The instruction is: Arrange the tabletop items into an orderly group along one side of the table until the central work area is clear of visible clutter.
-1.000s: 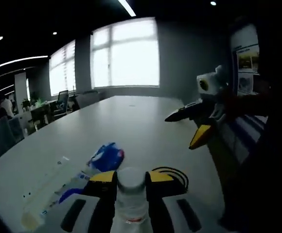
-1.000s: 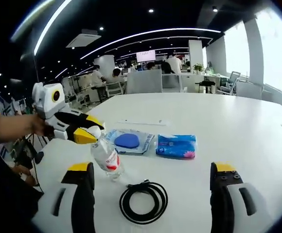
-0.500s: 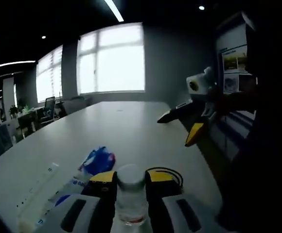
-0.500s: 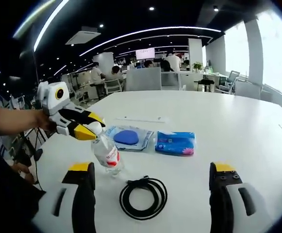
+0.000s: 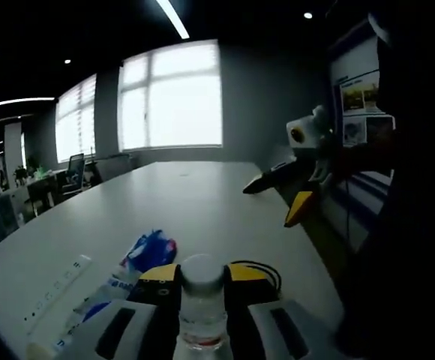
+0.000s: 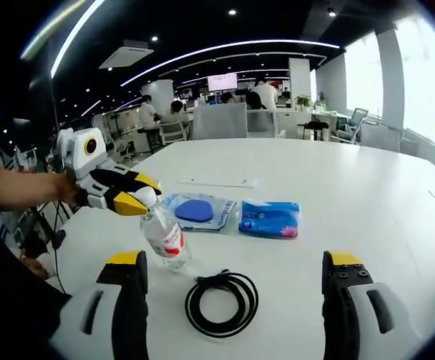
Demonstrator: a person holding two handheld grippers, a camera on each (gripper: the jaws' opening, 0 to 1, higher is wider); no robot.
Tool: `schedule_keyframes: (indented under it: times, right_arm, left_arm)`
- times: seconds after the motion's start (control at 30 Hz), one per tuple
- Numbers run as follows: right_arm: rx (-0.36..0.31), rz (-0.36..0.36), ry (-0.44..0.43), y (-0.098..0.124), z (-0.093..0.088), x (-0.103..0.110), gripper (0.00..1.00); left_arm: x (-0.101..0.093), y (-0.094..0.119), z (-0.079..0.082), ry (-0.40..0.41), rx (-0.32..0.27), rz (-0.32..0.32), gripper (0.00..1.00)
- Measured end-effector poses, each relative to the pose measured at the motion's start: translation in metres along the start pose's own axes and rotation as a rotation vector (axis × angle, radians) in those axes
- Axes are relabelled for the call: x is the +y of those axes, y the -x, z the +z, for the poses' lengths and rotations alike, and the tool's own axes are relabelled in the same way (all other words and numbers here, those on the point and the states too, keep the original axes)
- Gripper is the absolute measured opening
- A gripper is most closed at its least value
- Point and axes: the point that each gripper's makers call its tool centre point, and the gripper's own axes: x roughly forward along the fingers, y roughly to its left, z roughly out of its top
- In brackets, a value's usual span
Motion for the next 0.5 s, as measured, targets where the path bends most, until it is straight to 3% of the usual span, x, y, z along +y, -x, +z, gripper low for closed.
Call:
schedule_keyframes:
  times: [0.33,0.5]
  right_arm:
    - [0.009,0.007,0.006,-0.002,-0.003,-0.003,0.93]
    - [0.006,0.010,0.011,-0.002,-0.003,-0.001,0.93]
  left_arm:
    - [0.003,0.007,-0.004,0.029,0.022,0.025,0.18]
    - [0.004,0.016,-0.002,0.098,0.028,0.057,0.18]
